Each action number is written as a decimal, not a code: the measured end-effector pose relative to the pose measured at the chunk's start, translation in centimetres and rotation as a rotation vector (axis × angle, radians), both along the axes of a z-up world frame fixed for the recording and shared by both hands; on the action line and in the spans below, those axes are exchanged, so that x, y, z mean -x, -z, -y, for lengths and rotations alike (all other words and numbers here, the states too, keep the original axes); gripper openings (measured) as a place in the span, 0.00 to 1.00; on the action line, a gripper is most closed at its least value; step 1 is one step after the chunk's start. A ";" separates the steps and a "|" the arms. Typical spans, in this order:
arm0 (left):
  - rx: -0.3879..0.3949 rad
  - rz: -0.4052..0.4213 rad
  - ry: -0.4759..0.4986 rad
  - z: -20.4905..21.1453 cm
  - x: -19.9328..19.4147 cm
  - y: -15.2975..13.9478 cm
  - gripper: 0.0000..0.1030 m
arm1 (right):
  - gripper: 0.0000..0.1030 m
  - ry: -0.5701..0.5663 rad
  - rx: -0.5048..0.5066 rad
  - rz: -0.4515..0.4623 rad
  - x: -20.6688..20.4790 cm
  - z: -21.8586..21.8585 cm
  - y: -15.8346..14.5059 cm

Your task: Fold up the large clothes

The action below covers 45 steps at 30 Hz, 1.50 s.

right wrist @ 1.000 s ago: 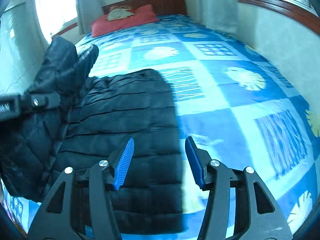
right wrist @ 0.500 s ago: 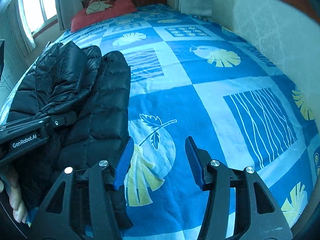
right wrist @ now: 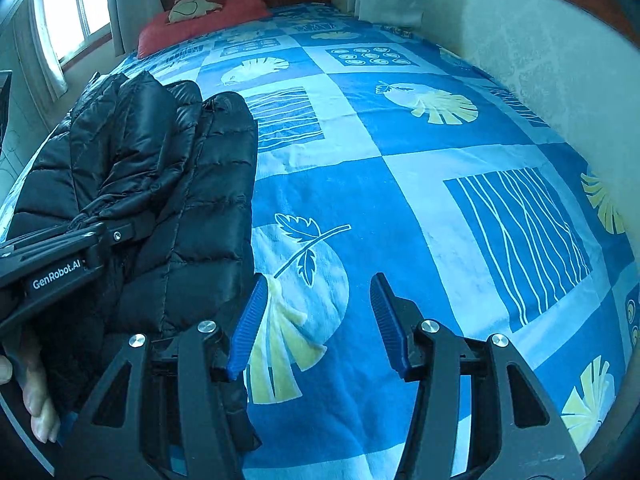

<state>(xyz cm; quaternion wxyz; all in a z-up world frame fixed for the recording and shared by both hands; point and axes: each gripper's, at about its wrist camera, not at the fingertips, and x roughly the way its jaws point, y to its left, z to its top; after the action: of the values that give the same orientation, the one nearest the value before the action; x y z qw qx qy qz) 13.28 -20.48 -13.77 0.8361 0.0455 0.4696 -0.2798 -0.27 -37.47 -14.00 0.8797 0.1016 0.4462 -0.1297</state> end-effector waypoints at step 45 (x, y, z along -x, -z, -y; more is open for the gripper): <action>0.006 0.183 -0.141 -12.3 5.9 -9.8 0.66 | 0.52 -0.068 0.069 0.125 1.4 -5.7 -7.1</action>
<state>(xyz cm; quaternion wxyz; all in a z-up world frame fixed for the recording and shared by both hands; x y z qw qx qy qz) 7.41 -8.14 -3.96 0.8932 0.0353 0.3926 -0.2166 -1.63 -31.75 -6.92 0.9127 0.0638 0.3888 -0.1084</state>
